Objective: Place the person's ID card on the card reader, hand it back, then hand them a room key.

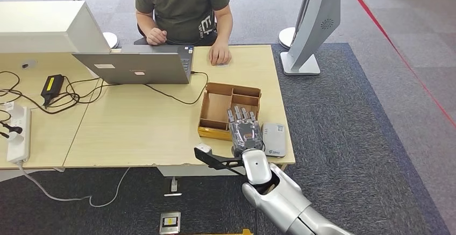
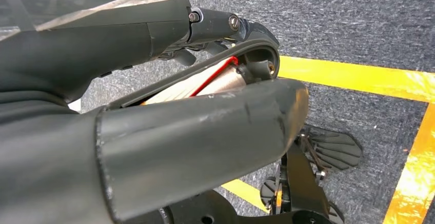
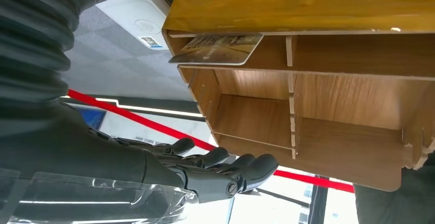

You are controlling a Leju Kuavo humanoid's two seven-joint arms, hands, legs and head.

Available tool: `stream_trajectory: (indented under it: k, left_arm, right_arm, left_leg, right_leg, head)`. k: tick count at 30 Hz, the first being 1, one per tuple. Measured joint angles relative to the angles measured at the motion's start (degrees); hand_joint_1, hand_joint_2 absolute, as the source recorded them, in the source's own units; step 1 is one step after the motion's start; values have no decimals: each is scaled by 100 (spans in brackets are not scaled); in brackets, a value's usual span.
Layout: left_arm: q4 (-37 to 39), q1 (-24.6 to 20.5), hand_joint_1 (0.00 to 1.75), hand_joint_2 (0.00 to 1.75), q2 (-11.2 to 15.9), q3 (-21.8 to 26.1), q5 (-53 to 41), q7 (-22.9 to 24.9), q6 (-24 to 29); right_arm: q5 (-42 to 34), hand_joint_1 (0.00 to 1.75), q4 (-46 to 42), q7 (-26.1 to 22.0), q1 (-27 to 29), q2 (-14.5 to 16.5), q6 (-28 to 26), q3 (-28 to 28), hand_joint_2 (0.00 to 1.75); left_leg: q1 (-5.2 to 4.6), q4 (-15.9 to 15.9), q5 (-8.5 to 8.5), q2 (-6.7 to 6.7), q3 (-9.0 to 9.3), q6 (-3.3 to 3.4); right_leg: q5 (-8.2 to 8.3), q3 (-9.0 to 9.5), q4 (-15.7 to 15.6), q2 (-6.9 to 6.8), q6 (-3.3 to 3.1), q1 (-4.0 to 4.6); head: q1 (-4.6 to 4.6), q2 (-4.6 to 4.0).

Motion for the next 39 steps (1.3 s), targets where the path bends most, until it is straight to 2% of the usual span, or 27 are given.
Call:
stream_trajectory:
  k: [26,30,39]
  left_arm:
    - [1,3,0,0,-21,0,101,53,108]
    - [-1,3,0,0,-29,0,99,62,143]
    - [1,4,0,0,-33,0,18,81,170]
  right_arm:
    - [26,1,485,7,-150,33,34,-54,175]
    - [3,175,476,14,-150,33,113,-54,175]
    - [-231,175,285,-90,-136,18,210,-106,175]
  left_leg:
    - [1,0,0,0,1,0]
    - [1,0,0,0,2,0]
    - [1,0,0,1,2,0]
  right_leg:
    - [0,0,0,0,0,1]
    - [0,0,0,0,0,1]
    - [0,-1,0,0,0,1]
  head:
    - [0,-1]
    - [0,0]
    - [0,1]
